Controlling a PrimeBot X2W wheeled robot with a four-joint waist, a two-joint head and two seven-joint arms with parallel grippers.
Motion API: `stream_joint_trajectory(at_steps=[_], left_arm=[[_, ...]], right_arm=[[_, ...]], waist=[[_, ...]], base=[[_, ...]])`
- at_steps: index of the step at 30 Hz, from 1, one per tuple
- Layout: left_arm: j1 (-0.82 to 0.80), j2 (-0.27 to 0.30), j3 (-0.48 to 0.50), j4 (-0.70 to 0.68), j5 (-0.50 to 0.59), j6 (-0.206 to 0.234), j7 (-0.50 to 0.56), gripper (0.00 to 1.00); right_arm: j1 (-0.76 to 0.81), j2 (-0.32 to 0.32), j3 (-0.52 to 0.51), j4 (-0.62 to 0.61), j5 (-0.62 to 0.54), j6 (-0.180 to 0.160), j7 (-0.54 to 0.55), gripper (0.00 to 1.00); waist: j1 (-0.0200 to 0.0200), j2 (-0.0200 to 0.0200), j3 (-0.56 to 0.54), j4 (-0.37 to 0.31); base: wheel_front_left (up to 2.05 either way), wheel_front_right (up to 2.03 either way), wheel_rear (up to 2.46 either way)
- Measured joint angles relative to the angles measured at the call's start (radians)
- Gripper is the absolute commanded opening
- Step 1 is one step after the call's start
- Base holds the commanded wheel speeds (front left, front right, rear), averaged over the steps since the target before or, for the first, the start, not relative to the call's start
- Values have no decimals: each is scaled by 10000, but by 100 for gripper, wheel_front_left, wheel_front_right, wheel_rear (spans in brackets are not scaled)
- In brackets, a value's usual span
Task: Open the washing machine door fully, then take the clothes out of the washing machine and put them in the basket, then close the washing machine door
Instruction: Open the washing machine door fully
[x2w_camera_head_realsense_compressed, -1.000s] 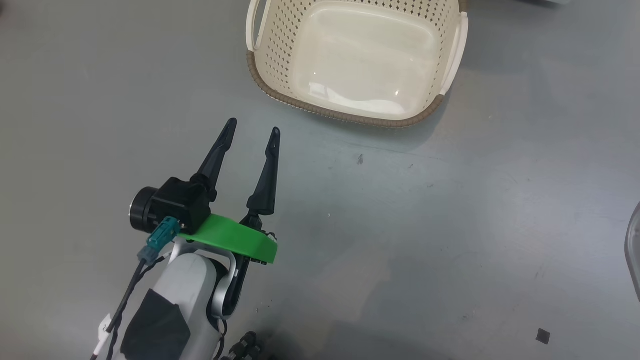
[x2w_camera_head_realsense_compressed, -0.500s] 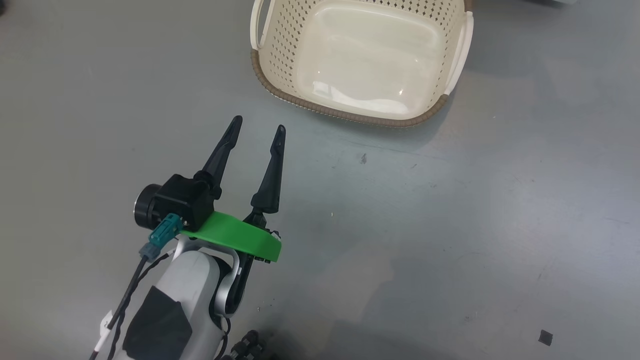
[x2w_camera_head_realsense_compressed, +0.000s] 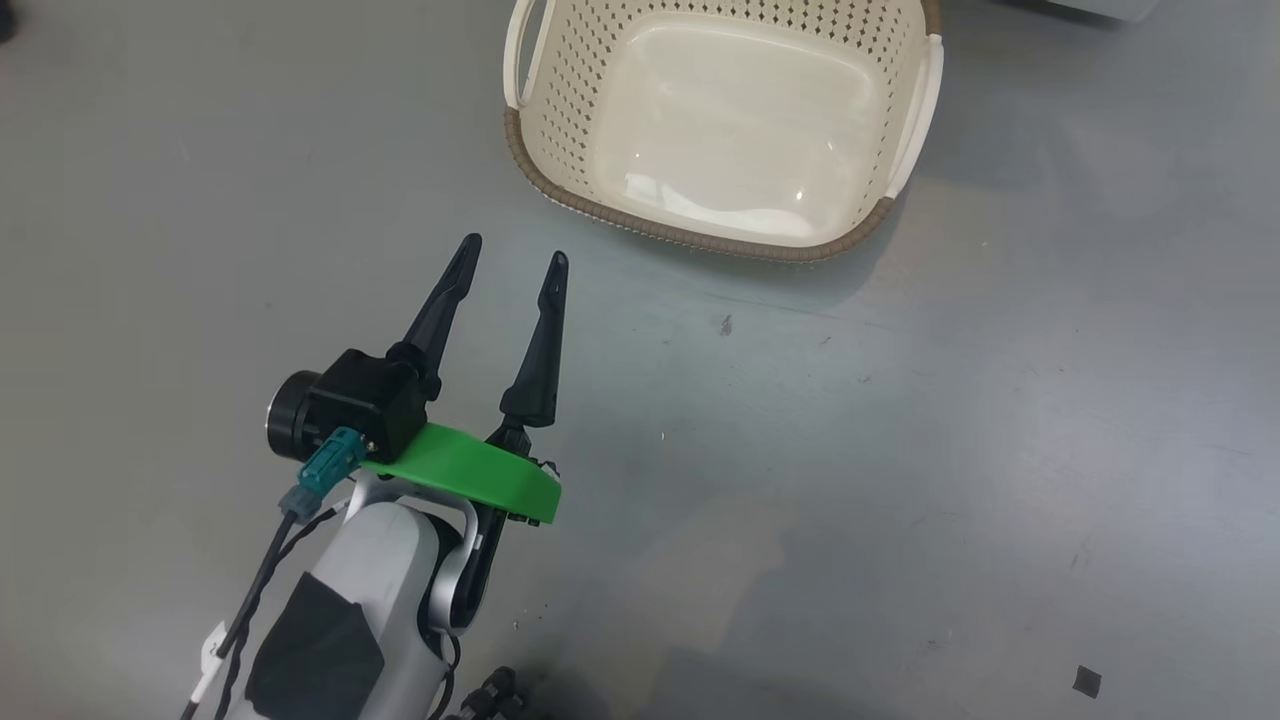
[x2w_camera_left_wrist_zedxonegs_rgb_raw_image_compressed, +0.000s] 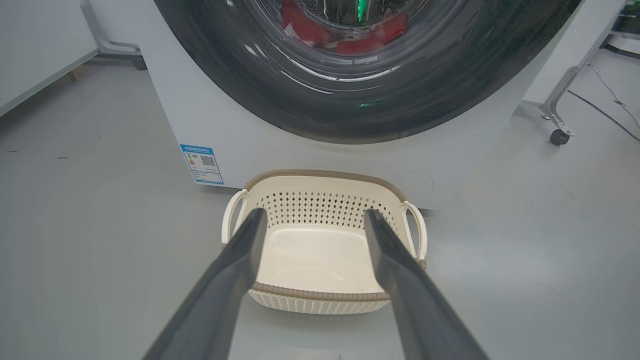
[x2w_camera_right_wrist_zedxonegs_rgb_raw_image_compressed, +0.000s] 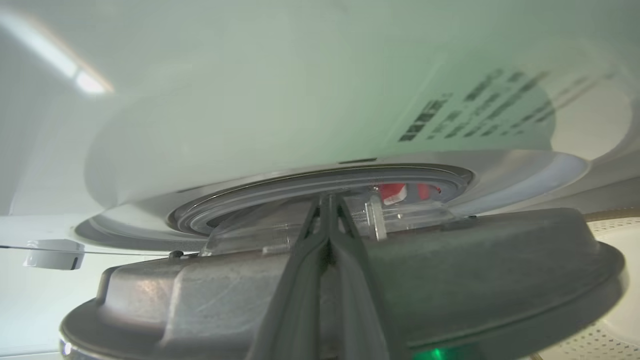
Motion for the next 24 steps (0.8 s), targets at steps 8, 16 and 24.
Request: stream_joint_trajectory(at_steps=[8,16,24], left_arm=[[0,0,58,136,13,31,0,100],[1,0,71,276,19,38,0,100],[29,2,199,284,44,38,0,100]], right_arm=[[12,2,46,366,4,0,336,0],[296,52,115,623,84,-2,698,0],[819,174,282,940,174,-2,1183,0]], waist=[[0,0,-191,-106],[0,0,-486,-250],[0,0,-919,-419]], base=[[0,0,0],[0,0,0],[0,0,0]])
